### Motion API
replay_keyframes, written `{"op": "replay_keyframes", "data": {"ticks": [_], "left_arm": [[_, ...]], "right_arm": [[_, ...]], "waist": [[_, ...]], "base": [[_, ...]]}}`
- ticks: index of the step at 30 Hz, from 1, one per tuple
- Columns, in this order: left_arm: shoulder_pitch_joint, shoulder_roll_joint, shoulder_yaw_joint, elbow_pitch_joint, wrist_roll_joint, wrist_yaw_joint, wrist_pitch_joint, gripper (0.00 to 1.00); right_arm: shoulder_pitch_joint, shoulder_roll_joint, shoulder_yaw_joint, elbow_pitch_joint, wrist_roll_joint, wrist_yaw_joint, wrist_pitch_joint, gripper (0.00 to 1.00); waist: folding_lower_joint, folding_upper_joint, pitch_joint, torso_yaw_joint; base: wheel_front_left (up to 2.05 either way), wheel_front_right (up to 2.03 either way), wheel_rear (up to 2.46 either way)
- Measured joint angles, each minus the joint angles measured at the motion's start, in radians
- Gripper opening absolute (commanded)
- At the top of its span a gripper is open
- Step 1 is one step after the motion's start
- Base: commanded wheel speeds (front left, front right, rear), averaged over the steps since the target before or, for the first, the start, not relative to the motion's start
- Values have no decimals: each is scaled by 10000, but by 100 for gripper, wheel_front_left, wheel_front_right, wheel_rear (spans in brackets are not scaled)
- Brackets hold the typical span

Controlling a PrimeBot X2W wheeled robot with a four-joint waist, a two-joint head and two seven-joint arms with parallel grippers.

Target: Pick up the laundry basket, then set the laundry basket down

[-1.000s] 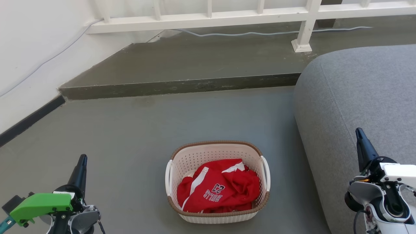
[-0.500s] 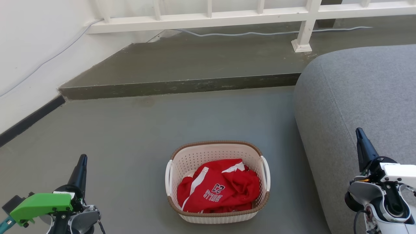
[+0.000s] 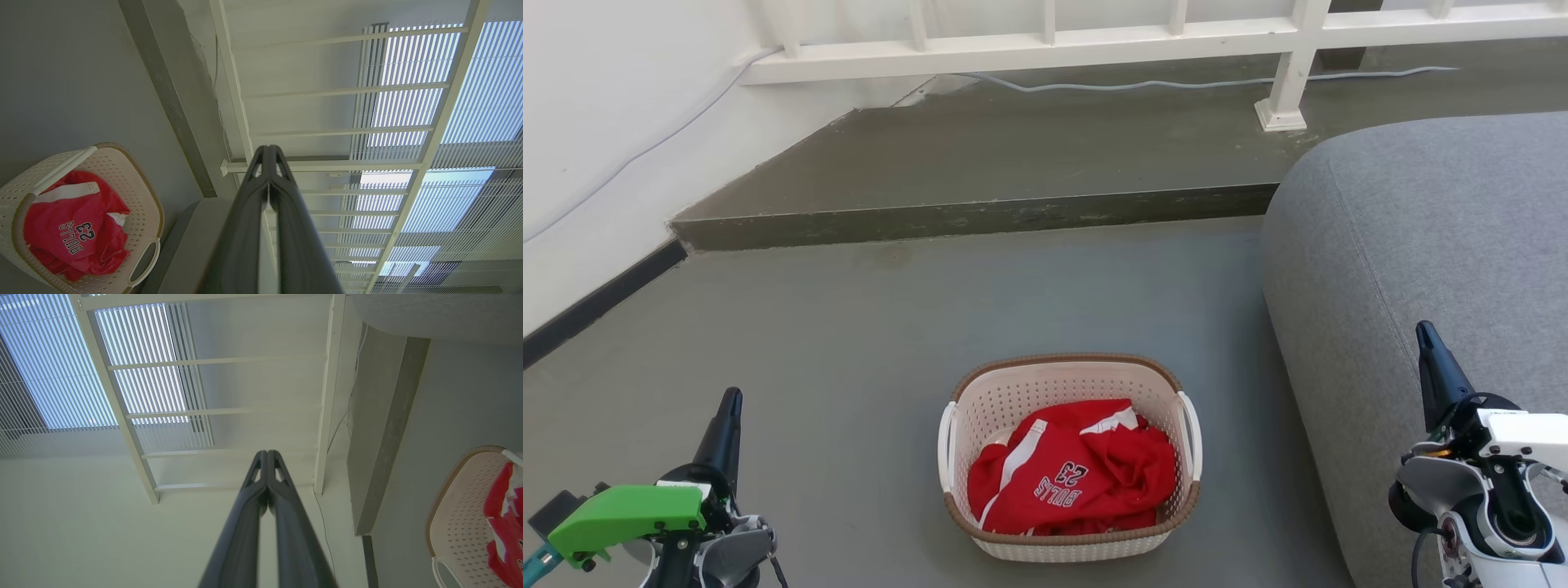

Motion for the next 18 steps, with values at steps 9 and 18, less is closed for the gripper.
{"op": "replay_keyframes", "data": {"ticks": [9,18], "left_arm": [[0,0,0,0,-4,0,0,0],[0,0,0,-2,-12,0,0,0]], "right_arm": [[0,0,-2,-2,0,0,0,0],[-1,4,-8,-2,0,0,0,0]], "waist": [[0,0,0,0],[0,0,1,0]], "base": [[0,0,0],[0,0,0]]}}
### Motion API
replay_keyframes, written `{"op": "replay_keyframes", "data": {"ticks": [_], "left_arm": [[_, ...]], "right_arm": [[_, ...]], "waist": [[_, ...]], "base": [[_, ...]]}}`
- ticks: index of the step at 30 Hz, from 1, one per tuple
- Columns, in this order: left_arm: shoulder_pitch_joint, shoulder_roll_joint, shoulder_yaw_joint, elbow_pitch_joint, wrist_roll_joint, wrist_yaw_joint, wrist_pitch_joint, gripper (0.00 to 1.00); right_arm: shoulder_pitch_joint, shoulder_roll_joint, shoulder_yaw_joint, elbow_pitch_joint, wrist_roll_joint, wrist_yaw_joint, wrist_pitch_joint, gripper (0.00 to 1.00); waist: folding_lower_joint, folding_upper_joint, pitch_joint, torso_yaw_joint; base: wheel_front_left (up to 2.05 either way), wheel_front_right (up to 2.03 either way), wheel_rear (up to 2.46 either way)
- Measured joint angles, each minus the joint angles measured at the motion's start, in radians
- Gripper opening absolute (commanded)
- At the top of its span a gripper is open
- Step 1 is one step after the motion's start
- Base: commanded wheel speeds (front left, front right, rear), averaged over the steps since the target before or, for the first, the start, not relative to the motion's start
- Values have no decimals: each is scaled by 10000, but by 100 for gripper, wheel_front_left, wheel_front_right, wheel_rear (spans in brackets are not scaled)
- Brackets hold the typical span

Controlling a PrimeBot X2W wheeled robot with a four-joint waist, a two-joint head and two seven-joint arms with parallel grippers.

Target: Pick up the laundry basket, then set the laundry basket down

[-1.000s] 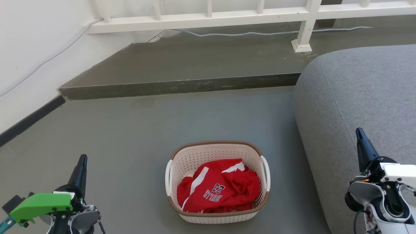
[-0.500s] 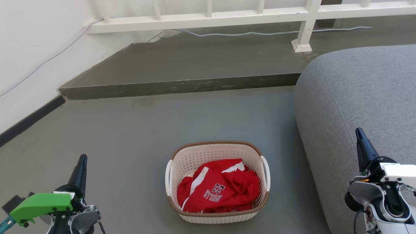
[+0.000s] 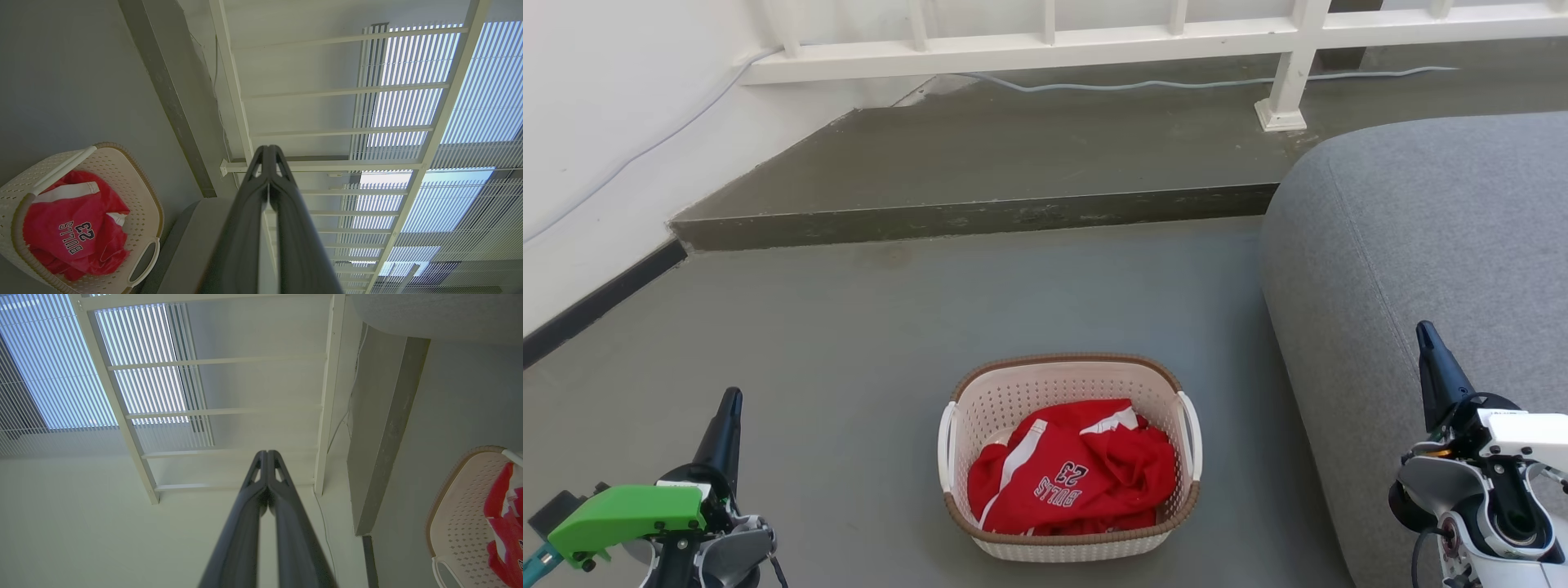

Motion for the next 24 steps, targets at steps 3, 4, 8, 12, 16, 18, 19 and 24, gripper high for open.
{"op": "replay_keyframes", "data": {"ticks": [3,4,8,12,16,18,19,24], "left_arm": [[0,0,0,0,-2,0,0,0],[0,0,0,0,-2,0,0,0],[0,0,0,0,-2,0,0,0],[0,-2,0,-2,-2,0,0,0],[0,-2,0,-2,-2,0,0,0],[0,-2,0,-2,-2,0,0,0],[0,-2,0,-2,-2,0,0,0],[0,-2,0,-2,-2,0,0,0]], "right_arm": [[0,0,-2,-2,0,0,0,0],[0,0,-2,-2,0,0,0,0],[0,2,-4,-2,0,0,2,0],[0,4,-6,-4,0,0,31,0],[0,6,-10,-4,0,0,31,0],[0,8,-10,-4,0,0,31,0],[0,8,-10,-4,0,0,31,0],[0,10,-13,-6,0,0,31,0]], "waist": [[0,0,0,0],[0,0,0,0],[0,0,0,0],[0,0,1,0],[0,0,1,0],[0,0,1,0],[0,0,1,0],[0,0,1,0]], "base": [[0,0,0],[0,0,0],[0,0,0],[0,0,0],[0,0,0],[0,0,0],[0,0,0],[0,0,0]]}}
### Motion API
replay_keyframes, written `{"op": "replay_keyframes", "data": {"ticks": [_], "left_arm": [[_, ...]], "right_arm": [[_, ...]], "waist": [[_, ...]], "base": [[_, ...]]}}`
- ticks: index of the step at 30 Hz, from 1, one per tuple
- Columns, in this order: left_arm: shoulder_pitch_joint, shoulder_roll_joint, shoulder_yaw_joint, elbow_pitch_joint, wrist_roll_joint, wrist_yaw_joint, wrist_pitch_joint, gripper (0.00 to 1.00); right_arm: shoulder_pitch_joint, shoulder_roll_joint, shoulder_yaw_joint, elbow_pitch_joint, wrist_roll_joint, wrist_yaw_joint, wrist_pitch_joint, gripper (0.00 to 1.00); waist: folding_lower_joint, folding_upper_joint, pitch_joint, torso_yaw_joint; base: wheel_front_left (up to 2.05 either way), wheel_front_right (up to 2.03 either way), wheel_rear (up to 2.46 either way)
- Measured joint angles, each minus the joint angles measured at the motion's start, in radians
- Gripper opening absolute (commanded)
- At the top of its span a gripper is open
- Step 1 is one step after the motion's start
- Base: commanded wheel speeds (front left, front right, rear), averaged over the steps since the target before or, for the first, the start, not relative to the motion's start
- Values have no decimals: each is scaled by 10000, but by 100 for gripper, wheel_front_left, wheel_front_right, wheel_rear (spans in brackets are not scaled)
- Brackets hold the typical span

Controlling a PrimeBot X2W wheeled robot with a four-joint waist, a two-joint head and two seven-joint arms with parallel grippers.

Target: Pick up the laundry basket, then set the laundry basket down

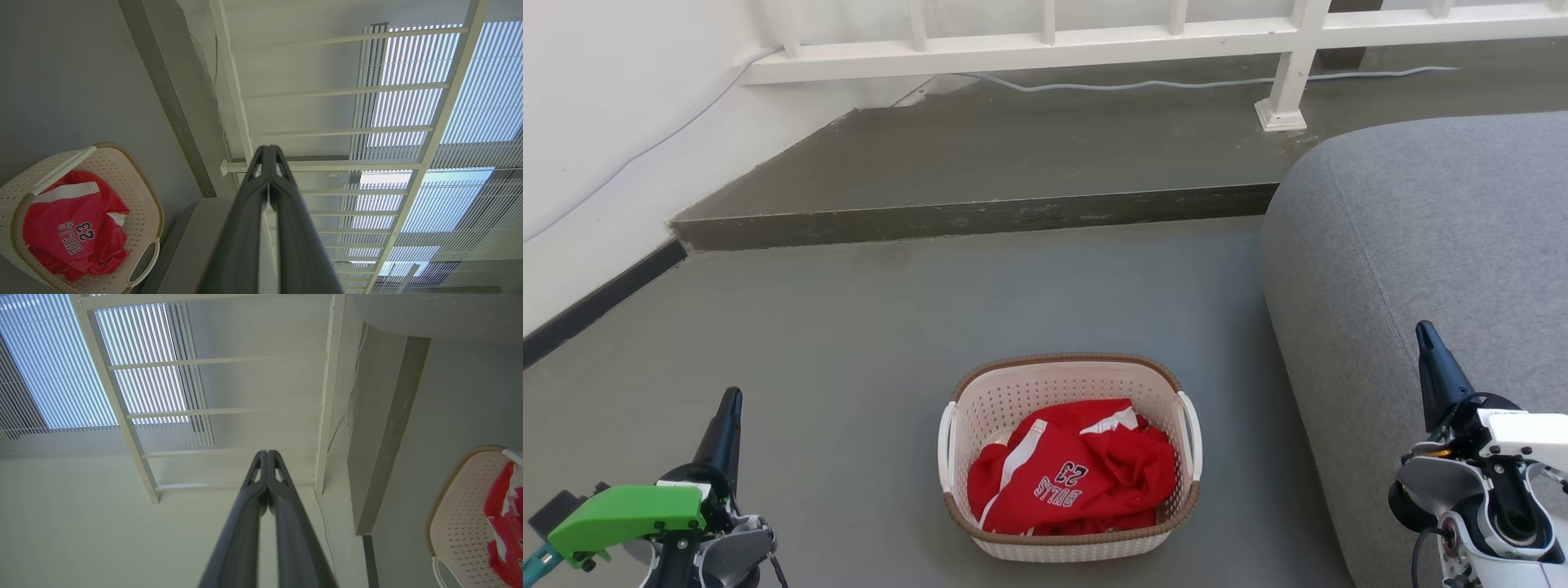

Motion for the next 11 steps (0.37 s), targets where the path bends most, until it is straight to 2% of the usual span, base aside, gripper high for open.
{"op": "replay_keyframes", "data": {"ticks": [11], "left_arm": [[0,0,0,-2,0,0,0,0]], "right_arm": [[0,2,-6,0,0,0,0,0]], "waist": [[0,0,0,0]], "base": [[0,0,0]]}}
